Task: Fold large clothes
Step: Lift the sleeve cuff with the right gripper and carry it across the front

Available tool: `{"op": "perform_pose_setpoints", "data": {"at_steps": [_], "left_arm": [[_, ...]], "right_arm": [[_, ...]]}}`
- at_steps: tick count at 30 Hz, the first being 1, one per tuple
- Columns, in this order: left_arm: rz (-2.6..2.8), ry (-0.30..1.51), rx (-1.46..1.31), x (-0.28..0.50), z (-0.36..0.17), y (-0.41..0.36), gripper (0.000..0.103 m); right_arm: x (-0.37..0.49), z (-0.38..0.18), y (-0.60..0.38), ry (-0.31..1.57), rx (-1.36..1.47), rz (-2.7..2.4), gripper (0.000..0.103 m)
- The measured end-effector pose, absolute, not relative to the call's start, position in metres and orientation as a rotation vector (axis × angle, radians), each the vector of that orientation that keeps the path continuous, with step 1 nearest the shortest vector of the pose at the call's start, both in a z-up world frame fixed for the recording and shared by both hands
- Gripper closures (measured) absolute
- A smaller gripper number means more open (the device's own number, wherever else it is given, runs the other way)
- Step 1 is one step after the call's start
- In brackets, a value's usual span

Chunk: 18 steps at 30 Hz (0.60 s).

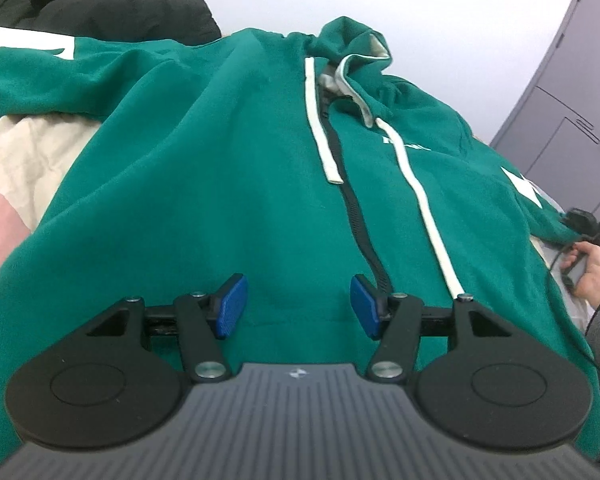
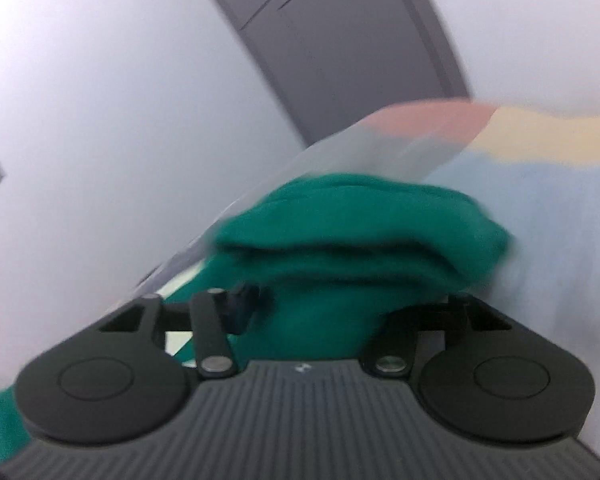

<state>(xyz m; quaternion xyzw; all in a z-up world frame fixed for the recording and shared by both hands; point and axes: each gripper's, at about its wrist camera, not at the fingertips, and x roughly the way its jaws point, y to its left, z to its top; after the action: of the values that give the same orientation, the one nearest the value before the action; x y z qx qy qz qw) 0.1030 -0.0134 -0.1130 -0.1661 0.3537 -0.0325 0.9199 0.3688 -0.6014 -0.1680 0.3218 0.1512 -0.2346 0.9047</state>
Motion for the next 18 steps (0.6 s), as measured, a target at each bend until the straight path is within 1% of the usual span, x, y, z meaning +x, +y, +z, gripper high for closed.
{"op": "perform_pose_setpoints", "data": {"at_steps": [4,9,10,11,12,13,15,18], "left_arm": [[-0.049,0.722,-0.348,0.112,-0.115,-0.014,0.040],[-0.031,0.719,-0.344,0.119,-0.116,-0.015,0.040],[-0.030,0.720,-0.339,0.119,-0.116,-0.015,0.040],[-0.028,0.720,-0.334,0.120,-0.116,-0.016,0.040],[-0.025,0.720,-0.330,0.121,-0.116,-0.017,0.040],[-0.023,0.721,-0.327,0.120,-0.116,-0.017,0.040],[-0.020,0.722,-0.318,0.120,-0.115,-0.017,0.040],[-0.015,0.728,-0.305,0.119,-0.112,-0.018,0.040]], "right_arm": [[0.370,-0.162,-0.641,0.260,0.647,-0.562,0.051],[0.369,-0.176,-0.680,0.266,0.784,-0.509,0.053],[0.369,-0.178,-0.683,0.267,0.791,-0.493,0.056],[0.369,-0.177,-0.684,0.262,0.785,-0.488,0.061],[0.369,-0.176,-0.684,0.250,0.763,-0.496,0.077],[0.369,-0.173,-0.683,0.258,0.748,-0.499,0.088],[0.364,-0.161,-0.677,0.262,0.696,-0.487,0.093],[0.358,-0.127,-0.665,0.235,0.626,-0.441,0.094]]}}
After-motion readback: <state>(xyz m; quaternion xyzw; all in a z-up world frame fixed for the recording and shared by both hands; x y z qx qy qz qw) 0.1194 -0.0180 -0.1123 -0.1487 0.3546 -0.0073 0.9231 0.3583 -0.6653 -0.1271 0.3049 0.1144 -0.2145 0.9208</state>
